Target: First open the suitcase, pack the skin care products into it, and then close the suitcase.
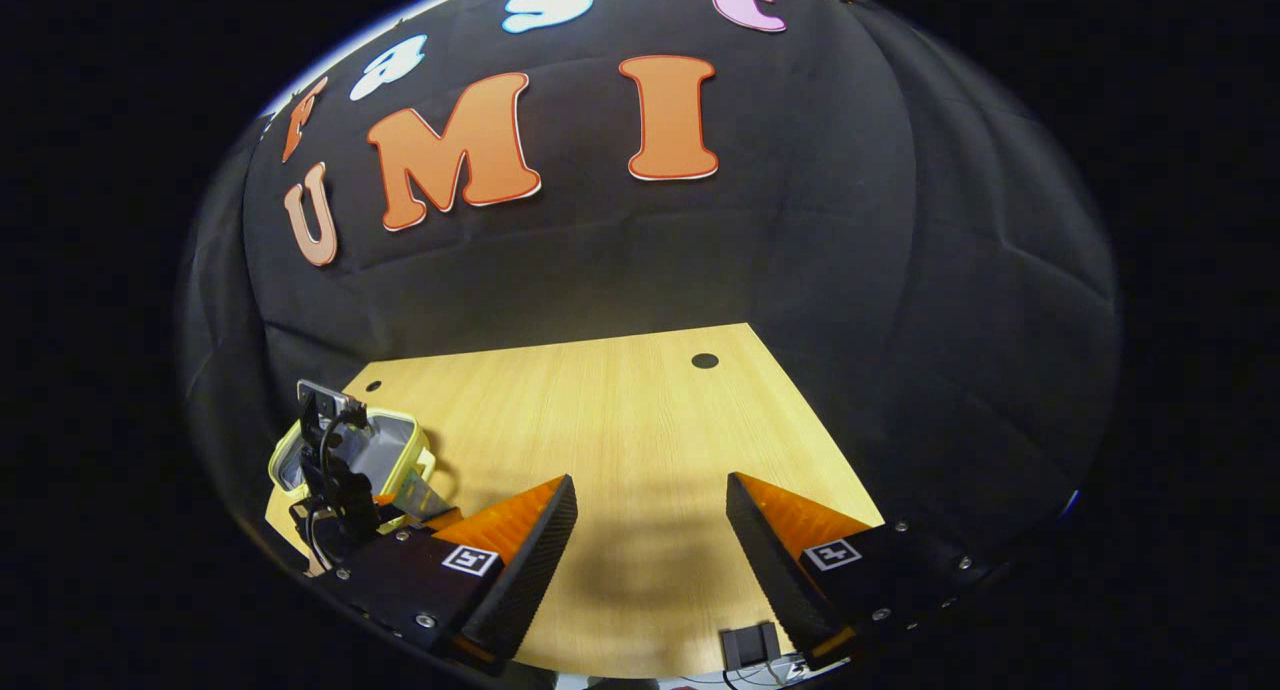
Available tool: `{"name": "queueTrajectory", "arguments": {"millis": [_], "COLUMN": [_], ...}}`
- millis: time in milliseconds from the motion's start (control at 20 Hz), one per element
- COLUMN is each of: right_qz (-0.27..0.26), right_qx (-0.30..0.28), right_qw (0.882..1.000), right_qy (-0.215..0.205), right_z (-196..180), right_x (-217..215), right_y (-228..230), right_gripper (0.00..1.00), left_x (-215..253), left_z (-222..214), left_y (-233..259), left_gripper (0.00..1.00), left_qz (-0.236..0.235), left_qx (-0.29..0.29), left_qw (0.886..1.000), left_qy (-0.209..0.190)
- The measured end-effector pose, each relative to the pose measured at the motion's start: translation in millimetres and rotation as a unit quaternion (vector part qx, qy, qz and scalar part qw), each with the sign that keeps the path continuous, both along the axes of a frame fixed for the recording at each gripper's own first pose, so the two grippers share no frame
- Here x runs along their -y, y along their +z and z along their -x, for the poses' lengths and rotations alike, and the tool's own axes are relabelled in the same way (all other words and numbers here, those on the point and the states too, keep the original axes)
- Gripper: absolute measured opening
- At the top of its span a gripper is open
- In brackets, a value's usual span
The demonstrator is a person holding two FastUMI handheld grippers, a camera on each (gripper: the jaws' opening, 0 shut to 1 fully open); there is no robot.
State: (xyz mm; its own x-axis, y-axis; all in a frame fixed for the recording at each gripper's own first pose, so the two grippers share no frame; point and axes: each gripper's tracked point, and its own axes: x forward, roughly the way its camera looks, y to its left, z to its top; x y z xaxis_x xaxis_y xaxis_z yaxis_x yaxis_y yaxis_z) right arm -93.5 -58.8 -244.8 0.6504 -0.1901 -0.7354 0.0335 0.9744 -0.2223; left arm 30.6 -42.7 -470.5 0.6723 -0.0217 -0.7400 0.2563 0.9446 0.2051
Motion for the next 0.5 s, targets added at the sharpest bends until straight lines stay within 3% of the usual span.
{"name": "queueTrajectory", "arguments": {"millis": [100, 150, 200, 250, 350, 500], "right_qz": [0.003, 0.003, 0.001, -0.001, -0.01, -0.021], "right_qx": [-0.007, -0.011, -0.013, -0.015, -0.018, -0.036], "right_qw": [1.0, 1.0, 1.0, 1.0, 1.0, 0.998], "right_qy": [0.001, 0.002, 0.003, 0.006, 0.015, 0.044], "right_z": [4.6, 6.1, 7.4, 7.0, 8.1, 9.6], "right_x": [2.4, 2.3, 1.5, -0.7, -8.9, -29.0], "right_y": [-3.9, -6.1, -8.6, -10.7, -16.9, -36.3], "right_gripper": [0.95, 0.95, 0.96, 0.95, 0.95, 0.95], "left_x": [3.2, 6.9, 10.7, 13.4, 15.7, 17.4], "left_z": [-3.9, -8.6, -8.8, -10.7, -9.4, -1.6], "left_y": [4.8, -0.1, -0.6, -2.8, -3.7, 0.5], "left_gripper": [0.55, 0.41, 0.41, 0.34, 0.34, 0.34], "left_qz": [-0.017, -0.021, -0.024, -0.028, -0.032, -0.02], "left_qx": [0.011, 0.012, 0.013, 0.01, 0.002, -0.01], "left_qw": [1.0, 1.0, 0.999, 0.999, 0.998, 0.998], "left_qy": [-0.008, -0.018, -0.029, -0.038, -0.056, -0.052]}}
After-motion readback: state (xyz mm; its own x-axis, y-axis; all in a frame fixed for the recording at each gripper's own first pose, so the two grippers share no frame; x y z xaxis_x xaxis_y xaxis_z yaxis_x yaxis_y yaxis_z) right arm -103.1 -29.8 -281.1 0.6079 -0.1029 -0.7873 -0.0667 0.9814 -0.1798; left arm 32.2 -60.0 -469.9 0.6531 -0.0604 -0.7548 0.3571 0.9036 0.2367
